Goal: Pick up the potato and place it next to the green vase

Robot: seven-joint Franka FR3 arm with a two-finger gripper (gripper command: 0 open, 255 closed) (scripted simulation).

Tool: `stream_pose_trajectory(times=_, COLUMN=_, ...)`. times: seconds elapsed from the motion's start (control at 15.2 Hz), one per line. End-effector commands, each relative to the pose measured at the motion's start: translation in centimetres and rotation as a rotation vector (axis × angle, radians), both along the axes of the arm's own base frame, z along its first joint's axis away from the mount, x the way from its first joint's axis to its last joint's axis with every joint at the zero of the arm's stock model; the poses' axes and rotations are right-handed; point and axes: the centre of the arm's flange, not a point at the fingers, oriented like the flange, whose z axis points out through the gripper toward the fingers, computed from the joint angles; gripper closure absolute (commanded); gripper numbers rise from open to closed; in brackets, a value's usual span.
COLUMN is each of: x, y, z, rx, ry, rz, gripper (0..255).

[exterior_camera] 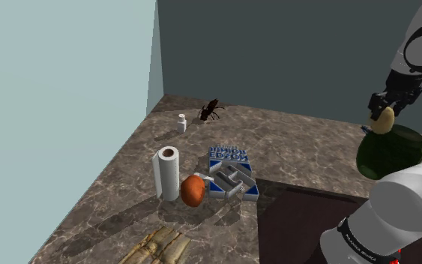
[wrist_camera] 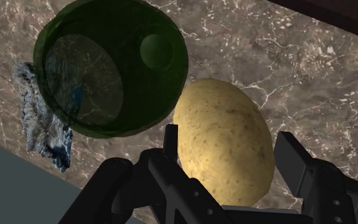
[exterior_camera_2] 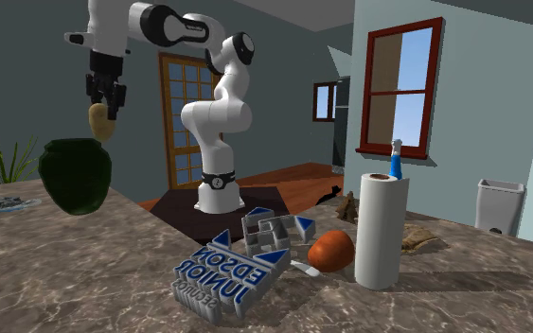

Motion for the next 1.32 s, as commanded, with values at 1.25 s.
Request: stream_pose_trajectory(times=1.25, x=0.1, y=0.0, z=-11.0, rx=0.000, ry=0.000, rz=0.000, gripper=255)
